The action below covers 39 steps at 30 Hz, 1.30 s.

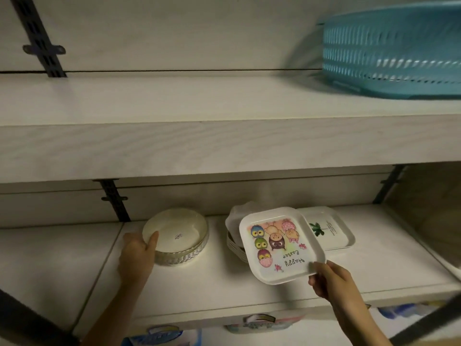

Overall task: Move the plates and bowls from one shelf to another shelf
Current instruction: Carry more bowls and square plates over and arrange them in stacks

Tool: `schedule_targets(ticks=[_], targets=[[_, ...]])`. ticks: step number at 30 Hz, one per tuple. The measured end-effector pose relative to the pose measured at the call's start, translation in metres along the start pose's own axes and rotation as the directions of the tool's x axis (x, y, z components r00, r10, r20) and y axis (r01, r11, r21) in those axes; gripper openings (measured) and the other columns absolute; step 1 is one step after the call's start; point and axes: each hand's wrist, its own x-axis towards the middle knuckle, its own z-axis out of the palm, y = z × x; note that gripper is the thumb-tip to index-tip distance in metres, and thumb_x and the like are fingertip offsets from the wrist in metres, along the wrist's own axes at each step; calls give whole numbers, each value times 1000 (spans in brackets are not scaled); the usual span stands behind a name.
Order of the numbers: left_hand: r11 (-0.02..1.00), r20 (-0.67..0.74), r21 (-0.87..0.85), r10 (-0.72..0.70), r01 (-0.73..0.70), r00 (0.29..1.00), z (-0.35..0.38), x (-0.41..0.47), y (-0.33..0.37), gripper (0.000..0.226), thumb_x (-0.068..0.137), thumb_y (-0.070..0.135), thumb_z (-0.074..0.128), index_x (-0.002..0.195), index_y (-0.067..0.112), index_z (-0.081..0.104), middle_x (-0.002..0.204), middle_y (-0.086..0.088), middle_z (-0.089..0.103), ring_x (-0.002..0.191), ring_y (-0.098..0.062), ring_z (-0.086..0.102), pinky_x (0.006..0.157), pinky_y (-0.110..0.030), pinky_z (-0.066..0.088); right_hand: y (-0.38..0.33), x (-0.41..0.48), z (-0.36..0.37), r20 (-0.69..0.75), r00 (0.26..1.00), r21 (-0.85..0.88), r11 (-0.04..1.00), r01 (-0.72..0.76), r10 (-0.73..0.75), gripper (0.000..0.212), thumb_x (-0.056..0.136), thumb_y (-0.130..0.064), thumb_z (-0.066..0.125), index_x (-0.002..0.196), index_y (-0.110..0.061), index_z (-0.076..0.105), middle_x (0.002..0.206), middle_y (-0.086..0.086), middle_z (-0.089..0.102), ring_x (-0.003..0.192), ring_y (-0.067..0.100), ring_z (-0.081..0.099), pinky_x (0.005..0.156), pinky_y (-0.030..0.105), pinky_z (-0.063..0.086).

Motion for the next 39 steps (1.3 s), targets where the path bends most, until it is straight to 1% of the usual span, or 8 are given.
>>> schedule_targets(ticks=[6, 10, 13, 18, 27, 30, 32, 39], targets=[[987, -44, 134, 97, -91, 994, -5, -27, 9, 28, 89, 26, 54, 98, 0, 56, 84, -25, 65, 77, -40, 61, 64, -36, 43, 1, 15, -27, -65, 998, 14, 1000, 10, -9, 24, 90, -2, 44, 68, 1, 55, 42, 3, 51, 42, 14, 35, 49, 28, 28], [983, 10, 36, 180, -180, 984, -4, -54, 41, 16, 90, 23, 52, 92, 7, 57, 80, -15, 61, 79, -36, 60, 68, -34, 41, -6, 42, -60, -65, 997, -12, 999, 39, -40, 22, 91, -3, 43, 72, 1, 55, 44, 3, 52, 39, 11, 37, 47, 25, 30], [967, 74, -31, 253, -251, 965, 6, -79, 64, 18, 92, 20, 50, 81, 8, 57, 69, -12, 62, 64, -28, 57, 56, -24, 39, -12, 66, -85, -35, 999, -21, 1000, 20, -21, 19, 93, -4, 41, 82, 0, 55, 57, 12, 53, 51, 16, 38, 51, 26, 33], [967, 128, -127, 239, -223, 963, 44, -123, 100, 28, 92, 20, 46, 65, 17, 47, 54, -4, 51, 51, -19, 48, 54, -26, 39, -10, 115, -127, 8, 1000, -119, 993, 22, -21, 18, 93, -5, 40, 90, 2, 56, 69, 17, 55, 55, 18, 40, 52, 28, 34], [962, 211, -103, 269, -252, 940, 96, -180, 139, 14, 91, 23, 51, 79, 17, 56, 56, 5, 55, 47, -8, 52, 51, -19, 41, 7, 170, -146, 43, 999, -238, 971, -16, 27, 28, 91, -5, 46, 118, 0, 48, 85, 17, 59, 60, 19, 49, 51, 27, 41], [960, 215, -77, 280, -270, 935, 104, -184, 146, 15, 91, 24, 51, 81, 16, 59, 53, 9, 54, 45, -1, 56, 48, -14, 38, 13, 177, -143, 25, 999, -289, 956, -39, 48, 46, 91, -13, 50, 133, -4, 34, 107, 25, 60, 77, 27, 56, 67, 37, 50], [961, 222, -54, 276, -271, 935, 108, -184, 149, 16, 91, 25, 51, 82, 15, 59, 52, 9, 54, 47, 5, 56, 48, -15, 38, 13, 177, -141, 22, 998, -330, 943, -42, 52, 55, 91, -16, 52, 139, -4, 27, 107, 22, 59, 92, 34, 60, 83, 44, 52], [974, 200, -33, 228, -226, 953, 109, -181, 151, 15, 91, 28, 50, 82, 20, 57, 57, 6, 59, 50, -8, 55, 53, -22, 47, 6, 162, -141, 97, 993, -507, 855, 110, -71, 71, 88, -25, 60, 143, -4, 19, 117, 20, 60, 105, 37, 59, 89, 42, 47]])
